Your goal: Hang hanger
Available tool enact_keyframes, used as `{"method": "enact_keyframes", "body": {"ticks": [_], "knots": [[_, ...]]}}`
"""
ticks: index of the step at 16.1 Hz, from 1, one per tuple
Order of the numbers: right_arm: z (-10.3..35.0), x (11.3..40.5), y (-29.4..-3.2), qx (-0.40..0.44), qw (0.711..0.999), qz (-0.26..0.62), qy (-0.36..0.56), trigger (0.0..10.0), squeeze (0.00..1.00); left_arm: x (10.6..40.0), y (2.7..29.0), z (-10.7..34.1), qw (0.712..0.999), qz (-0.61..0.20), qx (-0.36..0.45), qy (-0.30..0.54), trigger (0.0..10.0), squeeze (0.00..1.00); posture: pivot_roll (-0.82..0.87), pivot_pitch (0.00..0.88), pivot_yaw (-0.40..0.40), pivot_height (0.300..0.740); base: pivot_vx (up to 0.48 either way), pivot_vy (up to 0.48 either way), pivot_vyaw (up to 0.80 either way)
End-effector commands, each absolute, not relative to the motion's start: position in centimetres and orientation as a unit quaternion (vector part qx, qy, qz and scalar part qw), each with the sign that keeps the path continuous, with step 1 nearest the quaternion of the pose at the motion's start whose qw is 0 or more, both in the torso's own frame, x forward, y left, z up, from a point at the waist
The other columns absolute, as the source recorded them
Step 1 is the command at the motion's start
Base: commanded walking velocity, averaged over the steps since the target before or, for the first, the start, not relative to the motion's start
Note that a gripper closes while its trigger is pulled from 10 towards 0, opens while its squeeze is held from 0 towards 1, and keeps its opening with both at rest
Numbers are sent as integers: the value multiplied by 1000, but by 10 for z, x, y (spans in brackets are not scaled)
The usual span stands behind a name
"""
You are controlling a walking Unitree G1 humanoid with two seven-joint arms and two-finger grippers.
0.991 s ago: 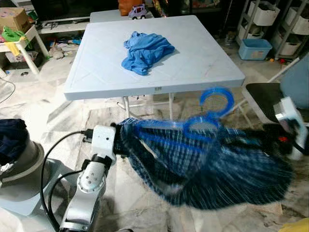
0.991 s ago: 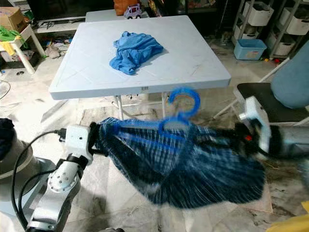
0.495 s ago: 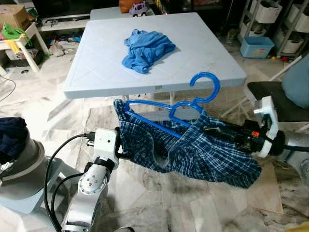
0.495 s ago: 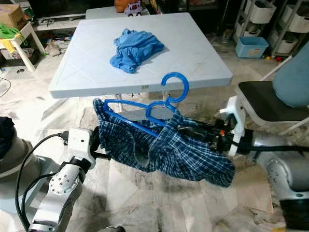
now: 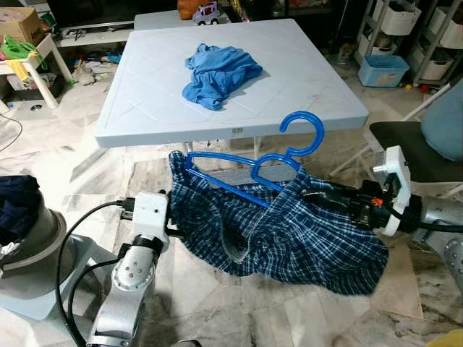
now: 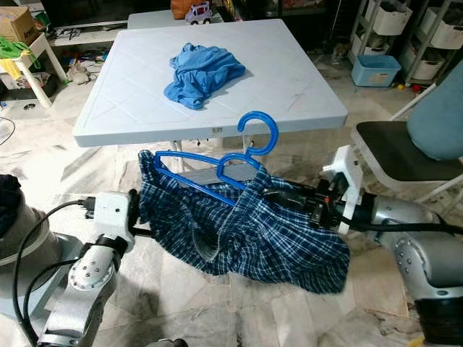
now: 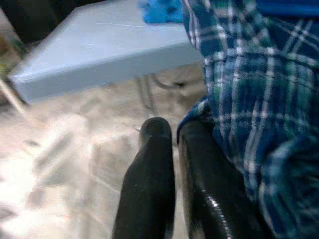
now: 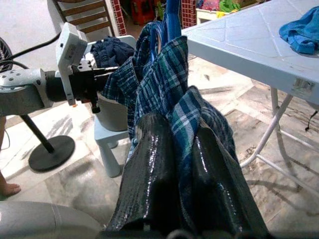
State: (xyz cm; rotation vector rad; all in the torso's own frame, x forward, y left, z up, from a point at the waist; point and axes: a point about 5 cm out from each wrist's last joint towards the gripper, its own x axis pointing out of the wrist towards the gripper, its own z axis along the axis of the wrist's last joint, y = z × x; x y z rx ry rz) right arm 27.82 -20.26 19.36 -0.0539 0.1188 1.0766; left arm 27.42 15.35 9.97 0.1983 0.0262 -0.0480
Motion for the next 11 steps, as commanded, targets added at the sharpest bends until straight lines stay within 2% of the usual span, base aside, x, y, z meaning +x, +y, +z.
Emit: {"method": "enact_keyframes", "body": {"ticks": [1,3,4,6,7,8,9,10,11], "knots": [[201,282,-204,-60,872,485,30,10000,0,273,173,106,992,24,127,-7,10000,1000,-89,78,22,740,0,0,0],[200,288,-202,-60,885,460,22,10000,0,272,164,116,994,-9,105,-39,10000,1000,-87,79,22,740,0,0,0],[200,287,-196,-56,884,464,24,10000,0,268,151,121,991,-57,103,-60,10000,1000,-89,78,21,740,0,0,0],[199,286,-190,-62,881,469,26,10000,0,266,150,121,986,-67,141,-65,10000,1000,-93,79,21,740,0,0,0],[199,287,-187,-81,882,464,18,10000,0,267,159,120,981,-36,181,-62,10000,1000,-95,81,21,740,0,0,0],[198,292,-184,-114,894,433,-2,10000,0,269,181,115,978,44,198,-38,10000,1000,-99,82,20,740,0,0,0],[198,292,-184,-114,894,433,-2,10000,0,269,181,115,978,44,198,-38,10000,1000,-99,82,20,740,0,0,0],[195,296,-180,-118,903,414,-13,10000,0,270,193,107,983,86,164,-7,10000,1000,-98,79,20,740,0,0,0],[191,292,-174,-101,901,422,-11,10000,0,272,191,106,992,68,107,-8,10000,1000,-96,78,21,740,0,0,0]]}}
